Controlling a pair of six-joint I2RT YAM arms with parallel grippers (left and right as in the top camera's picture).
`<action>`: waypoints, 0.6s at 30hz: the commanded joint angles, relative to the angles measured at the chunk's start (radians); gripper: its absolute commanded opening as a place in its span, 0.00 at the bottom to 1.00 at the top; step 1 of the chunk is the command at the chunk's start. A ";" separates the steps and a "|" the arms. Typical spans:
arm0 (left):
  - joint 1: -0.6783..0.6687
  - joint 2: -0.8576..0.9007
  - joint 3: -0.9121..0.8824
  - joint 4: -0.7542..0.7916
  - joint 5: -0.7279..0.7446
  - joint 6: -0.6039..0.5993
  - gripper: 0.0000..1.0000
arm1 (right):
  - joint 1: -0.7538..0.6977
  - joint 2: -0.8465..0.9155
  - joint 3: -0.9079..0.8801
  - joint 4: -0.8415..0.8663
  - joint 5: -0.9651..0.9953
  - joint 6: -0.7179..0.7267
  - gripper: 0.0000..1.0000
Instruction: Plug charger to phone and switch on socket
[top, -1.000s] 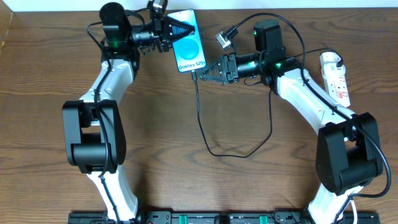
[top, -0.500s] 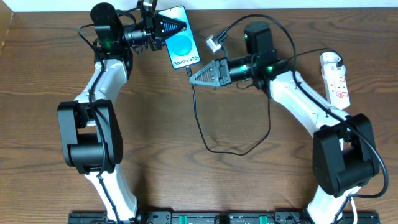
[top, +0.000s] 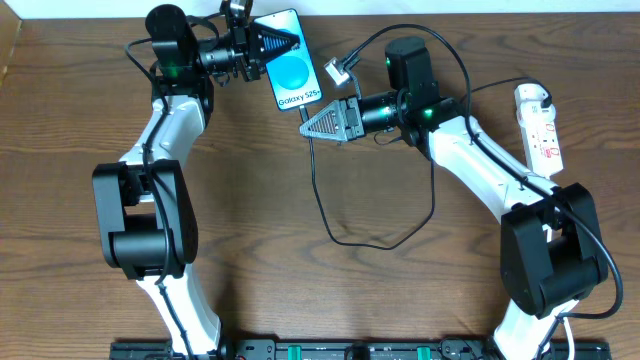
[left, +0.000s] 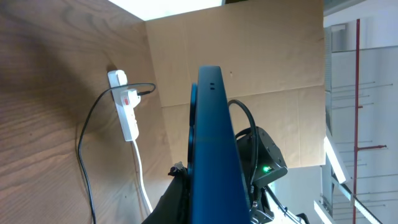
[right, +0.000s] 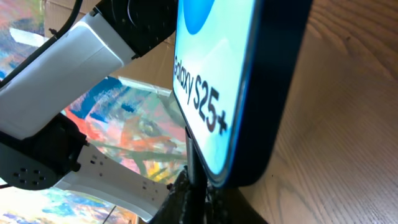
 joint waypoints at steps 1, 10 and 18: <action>0.000 -0.022 0.013 0.008 0.010 -0.014 0.07 | 0.010 0.015 0.005 0.011 0.005 -0.014 0.04; -0.002 -0.022 0.013 0.009 0.058 0.014 0.07 | 0.005 0.015 0.005 0.072 0.024 0.066 0.01; -0.007 -0.022 0.013 0.009 0.074 0.058 0.07 | 0.000 0.015 0.005 0.075 0.029 0.111 0.01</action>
